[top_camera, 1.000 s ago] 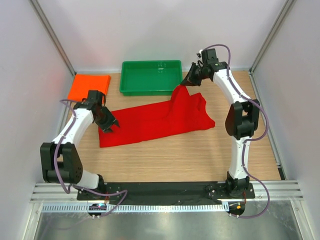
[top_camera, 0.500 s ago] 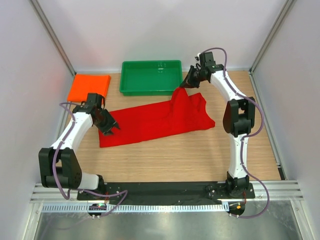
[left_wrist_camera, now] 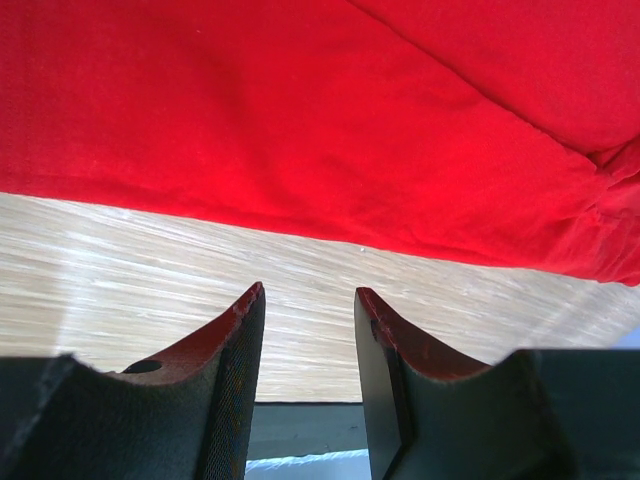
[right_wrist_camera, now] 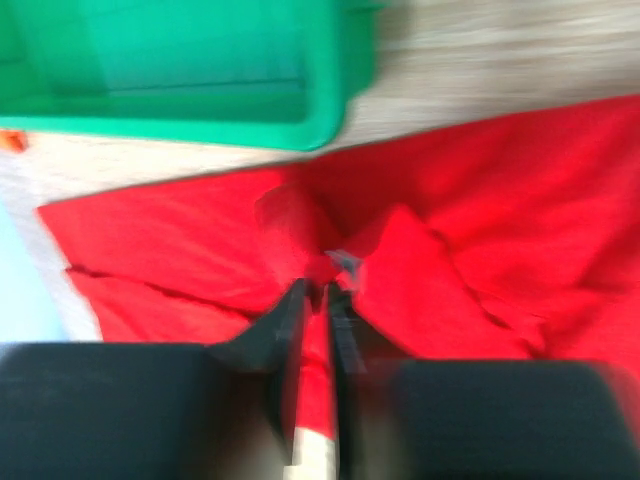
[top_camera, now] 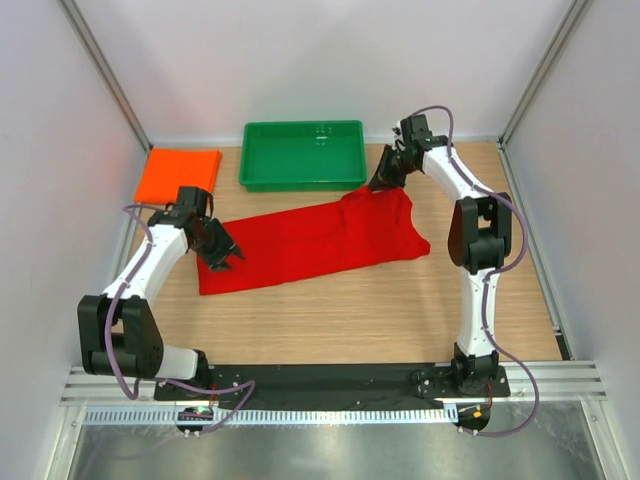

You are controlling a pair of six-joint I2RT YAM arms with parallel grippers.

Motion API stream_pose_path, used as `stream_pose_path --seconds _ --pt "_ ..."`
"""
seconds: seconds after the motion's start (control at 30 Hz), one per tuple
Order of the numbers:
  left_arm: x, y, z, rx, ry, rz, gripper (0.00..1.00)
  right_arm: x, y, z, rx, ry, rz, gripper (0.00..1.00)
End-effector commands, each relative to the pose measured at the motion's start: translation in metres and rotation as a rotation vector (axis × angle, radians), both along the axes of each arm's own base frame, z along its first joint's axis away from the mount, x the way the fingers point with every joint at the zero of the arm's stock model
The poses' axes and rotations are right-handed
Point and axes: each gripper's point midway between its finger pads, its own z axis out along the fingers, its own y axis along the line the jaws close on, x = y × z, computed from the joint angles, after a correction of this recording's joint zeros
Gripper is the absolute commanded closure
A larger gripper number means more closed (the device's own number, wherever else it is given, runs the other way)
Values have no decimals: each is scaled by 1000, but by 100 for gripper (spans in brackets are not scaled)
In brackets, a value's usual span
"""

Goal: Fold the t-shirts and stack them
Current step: Fold the tshirt

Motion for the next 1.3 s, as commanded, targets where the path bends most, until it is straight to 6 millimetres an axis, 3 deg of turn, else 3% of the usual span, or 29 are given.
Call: stream_pose_path --seconds 0.0,0.17,0.23,0.37,0.43,0.53,0.63,0.77,0.97,1.27 --pt "8 -8 8 -29 -44 -12 58 11 -35 36 -64 -95 -66 74" --pt "4 -9 7 -29 -40 -15 57 8 -50 38 -145 -82 -107 49" --pt "2 -10 7 -31 -41 -15 57 5 -47 40 -148 -69 -145 46" --pt "-1 -12 5 -39 -35 -15 58 -1 -28 49 -161 -89 -254 43" --pt "-3 -13 4 -44 -29 -16 58 -3 -8 50 -127 -69 -341 36" --pt "-4 -14 3 -49 -25 -14 58 -5 21 42 -90 -15 -405 36" --pt "-2 -14 4 -51 -30 -20 57 -2 33 30 -123 8 -506 37" --pt "-1 -16 2 -57 -30 -32 57 0 28 7 -152 60 -662 44" --pt "-8 -16 -4 -58 -23 -44 58 11 25 3 -177 41 -751 56" --pt "-7 -18 -6 -63 -11 -78 57 21 29 -18 -169 80 -804 57"
